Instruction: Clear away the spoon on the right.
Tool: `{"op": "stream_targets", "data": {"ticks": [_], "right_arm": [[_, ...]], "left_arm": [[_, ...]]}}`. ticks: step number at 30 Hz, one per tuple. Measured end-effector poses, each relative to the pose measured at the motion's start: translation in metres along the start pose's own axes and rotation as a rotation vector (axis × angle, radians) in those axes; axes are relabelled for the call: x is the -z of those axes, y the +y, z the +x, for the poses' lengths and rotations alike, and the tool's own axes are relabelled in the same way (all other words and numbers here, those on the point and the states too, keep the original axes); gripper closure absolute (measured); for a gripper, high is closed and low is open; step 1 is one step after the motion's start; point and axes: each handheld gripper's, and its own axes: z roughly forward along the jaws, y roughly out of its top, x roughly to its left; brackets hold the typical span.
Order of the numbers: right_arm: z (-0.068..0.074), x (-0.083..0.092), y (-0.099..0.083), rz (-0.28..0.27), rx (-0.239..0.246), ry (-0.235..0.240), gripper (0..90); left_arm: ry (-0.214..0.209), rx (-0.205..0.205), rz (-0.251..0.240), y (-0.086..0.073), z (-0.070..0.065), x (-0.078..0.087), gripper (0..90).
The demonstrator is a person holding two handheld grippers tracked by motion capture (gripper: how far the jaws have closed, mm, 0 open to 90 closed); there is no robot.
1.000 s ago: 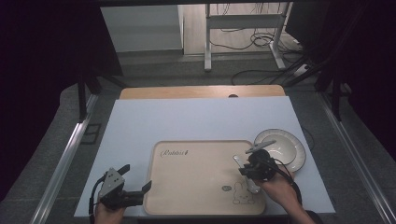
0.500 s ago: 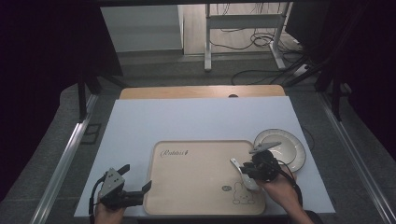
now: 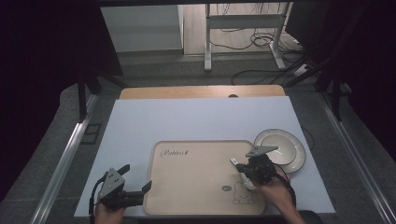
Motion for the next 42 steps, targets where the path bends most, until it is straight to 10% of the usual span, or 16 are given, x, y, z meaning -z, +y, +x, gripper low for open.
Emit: {"op": "stream_targets", "data": {"ticks": [8,42], "right_arm": [[0.006,-0.004,-0.001,0.005,0.064,-0.014,88.6],[-0.005,-0.012,-0.01,0.048,0.026,-0.072,89.5]], "left_arm": [[-0.002,-0.004,-0.001,0.0,0.0,0.0,2.6],[0.005,0.015,-0.009,-0.001,0.005,0.003,2.7]]}}
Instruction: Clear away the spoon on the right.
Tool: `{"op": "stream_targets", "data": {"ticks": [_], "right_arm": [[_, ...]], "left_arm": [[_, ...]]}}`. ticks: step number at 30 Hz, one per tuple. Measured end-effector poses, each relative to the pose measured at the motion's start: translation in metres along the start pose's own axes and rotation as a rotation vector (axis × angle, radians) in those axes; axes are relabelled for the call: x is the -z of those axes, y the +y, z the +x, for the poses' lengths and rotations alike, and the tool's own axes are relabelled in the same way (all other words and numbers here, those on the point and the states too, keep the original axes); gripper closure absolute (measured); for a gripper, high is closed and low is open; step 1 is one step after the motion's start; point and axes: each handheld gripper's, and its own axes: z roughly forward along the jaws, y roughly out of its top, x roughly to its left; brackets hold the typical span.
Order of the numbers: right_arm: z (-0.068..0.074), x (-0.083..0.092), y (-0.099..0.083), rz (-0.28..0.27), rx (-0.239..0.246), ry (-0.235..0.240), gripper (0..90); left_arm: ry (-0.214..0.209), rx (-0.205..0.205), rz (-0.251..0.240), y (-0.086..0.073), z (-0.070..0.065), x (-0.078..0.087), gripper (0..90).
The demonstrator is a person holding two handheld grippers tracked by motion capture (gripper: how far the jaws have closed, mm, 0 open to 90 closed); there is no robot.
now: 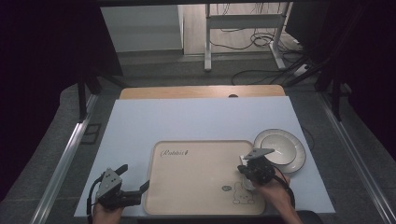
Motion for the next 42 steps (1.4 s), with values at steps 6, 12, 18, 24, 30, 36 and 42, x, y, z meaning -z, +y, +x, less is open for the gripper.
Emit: {"op": "stream_targets", "data": {"ticks": [6,12,18,24,30,36,42], "right_arm": [[-0.002,0.0,-0.001,-0.002,-0.005,-0.004,89.5],[0.0,0.004,0.0,-0.031,-0.006,-0.014,86.0],[0.001,0.008,0.0,-0.057,0.004,-0.03,76.1],[0.002,0.013,0.0,-0.091,-0.001,-0.034,63.2],[0.002,0.017,0.0,-0.114,0.002,-0.036,53.1],[0.001,0.023,0.001,-0.155,0.002,-0.034,39.7],[-0.001,0.029,0.0,-0.192,0.007,-0.033,27.4]], "left_arm": [[-0.001,-0.001,0.002,0.0,0.0,0.0,2.7],[-0.004,0.002,0.004,0.0,0.0,0.0,2.7],[-0.011,0.012,0.007,-0.001,0.002,-0.001,3.0],[-0.016,0.015,0.006,-0.001,0.002,-0.002,3.1],[-0.022,0.015,0.007,-0.001,0.002,-0.002,3.3],[-0.028,0.017,0.007,-0.001,0.002,-0.002,3.3],[-0.032,0.019,0.013,-0.001,0.001,-0.003,3.3]]}}
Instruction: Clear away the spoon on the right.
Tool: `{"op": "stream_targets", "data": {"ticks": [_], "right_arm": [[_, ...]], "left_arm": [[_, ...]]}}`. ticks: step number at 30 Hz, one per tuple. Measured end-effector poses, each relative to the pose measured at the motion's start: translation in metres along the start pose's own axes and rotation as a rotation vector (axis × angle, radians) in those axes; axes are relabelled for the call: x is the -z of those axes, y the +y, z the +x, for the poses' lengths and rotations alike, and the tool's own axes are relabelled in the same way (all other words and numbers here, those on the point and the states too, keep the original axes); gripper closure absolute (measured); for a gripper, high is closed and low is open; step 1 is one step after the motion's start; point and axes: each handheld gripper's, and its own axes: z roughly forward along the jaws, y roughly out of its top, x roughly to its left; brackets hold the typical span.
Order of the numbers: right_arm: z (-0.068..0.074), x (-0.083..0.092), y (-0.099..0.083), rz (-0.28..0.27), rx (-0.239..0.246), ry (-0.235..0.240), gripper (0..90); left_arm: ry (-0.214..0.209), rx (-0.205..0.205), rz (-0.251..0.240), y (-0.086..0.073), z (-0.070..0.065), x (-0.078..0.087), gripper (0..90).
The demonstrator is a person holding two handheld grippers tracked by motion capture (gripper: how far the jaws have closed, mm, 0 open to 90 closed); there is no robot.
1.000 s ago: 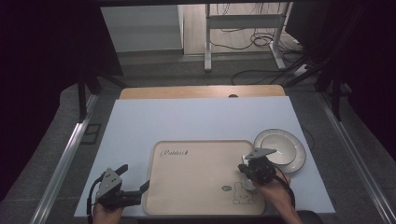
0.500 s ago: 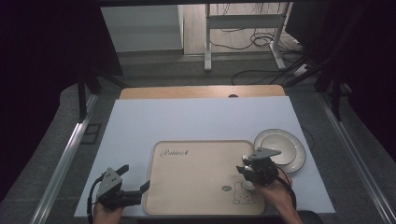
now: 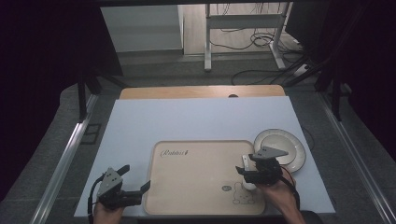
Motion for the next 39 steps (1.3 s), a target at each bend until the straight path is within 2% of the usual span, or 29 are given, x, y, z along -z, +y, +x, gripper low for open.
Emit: {"op": "stream_targets", "data": {"ticks": [5,18,33,39], "right_arm": [[-0.001,0.006,0.001,-0.041,-0.005,0.002,20.2],[0.003,0.019,0.001,-0.091,0.024,0.005,9.3],[0.002,0.033,-0.001,-0.135,0.04,0.005,5.8],[0.002,0.042,-0.004,-0.153,0.041,-0.009,3.5]], "left_arm": [[0.004,0.012,-0.001,0.001,0.001,0.001,3.4],[-0.001,0.022,0.004,0.001,0.001,0.002,3.5],[0.005,0.015,0.008,0.002,0.0,0.003,3.6],[0.012,0.01,0.004,0.001,0.001,0.003,3.6]]}}
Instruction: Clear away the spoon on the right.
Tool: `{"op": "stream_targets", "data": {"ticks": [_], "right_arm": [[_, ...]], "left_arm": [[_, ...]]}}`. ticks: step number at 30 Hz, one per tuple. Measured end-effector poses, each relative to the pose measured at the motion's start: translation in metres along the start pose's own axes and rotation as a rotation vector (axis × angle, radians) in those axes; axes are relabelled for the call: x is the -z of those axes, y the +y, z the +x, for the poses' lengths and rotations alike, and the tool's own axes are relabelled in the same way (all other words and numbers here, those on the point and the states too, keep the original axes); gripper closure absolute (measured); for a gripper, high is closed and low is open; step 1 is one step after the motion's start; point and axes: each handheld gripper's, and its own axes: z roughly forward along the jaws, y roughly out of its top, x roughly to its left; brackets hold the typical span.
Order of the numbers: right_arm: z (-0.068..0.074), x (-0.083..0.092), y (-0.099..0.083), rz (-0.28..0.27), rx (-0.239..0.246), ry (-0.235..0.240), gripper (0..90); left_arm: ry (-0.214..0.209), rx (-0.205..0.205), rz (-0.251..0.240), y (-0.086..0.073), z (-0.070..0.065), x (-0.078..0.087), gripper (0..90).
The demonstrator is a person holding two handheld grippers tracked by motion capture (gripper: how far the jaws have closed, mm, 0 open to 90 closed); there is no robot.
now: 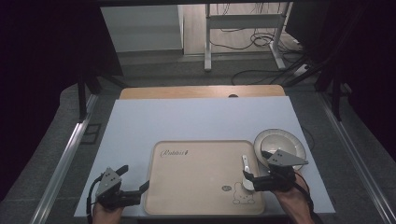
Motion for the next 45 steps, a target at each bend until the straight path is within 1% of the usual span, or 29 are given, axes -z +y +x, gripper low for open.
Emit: {"op": "stream_targets", "data": {"ticks": [4,9,21,26,27,28,29,30,31,34,37,45], "right_arm": [[-0.001,0.004,-0.001,-0.005,0.001,0.0,2.0],[-0.003,0.012,-0.003,-0.021,0.012,-0.025,1.0],[-0.007,0.026,-0.009,-0.042,0.002,-0.07,0.5],[-0.01,0.033,-0.013,-0.049,0.002,-0.097,0.4],[-0.01,0.037,-0.015,-0.055,0.003,-0.109,0.3],[-0.01,0.037,-0.015,-0.055,0.003,-0.109,0.3],[-0.01,0.04,-0.016,-0.061,0.008,-0.126,0.0],[-0.01,0.04,-0.016,-0.061,0.008,-0.126,0.0],[-0.011,0.043,-0.018,-0.067,0.01,-0.141,0.0],[-0.012,0.046,-0.019,-0.072,0.008,-0.153,0.0],[-0.015,0.052,-0.024,-0.075,-0.004,-0.17,0.0],[-0.02,0.058,-0.034,-0.076,-0.025,-0.192,0.0]], "left_arm": [[0.003,-0.003,-0.001,0.0,0.0,0.0,3.5],[0.006,-0.007,-0.002,-0.001,0.0,-0.001,3.6],[0.011,-0.007,-0.002,-0.001,0.0,0.0,3.5],[0.013,-0.008,-0.001,-0.001,0.0,0.0,3.5],[0.014,-0.008,-0.001,-0.001,0.0,0.0,3.6],[0.014,-0.007,-0.001,-0.001,0.0,0.0,3.6],[0.014,-0.006,-0.001,-0.001,0.0,0.0,3.6],[0.015,-0.006,0.0,-0.001,0.0,0.0,3.6],[0.015,-0.006,0.0,-0.001,0.0,0.0,3.6],[0.016,-0.006,0.001,-0.001,0.001,0.0,3.6],[0.018,-0.005,0.001,-0.001,0.001,0.0,3.6],[0.02,-0.005,0.003,-0.002,0.001,0.0,3.6]]}}
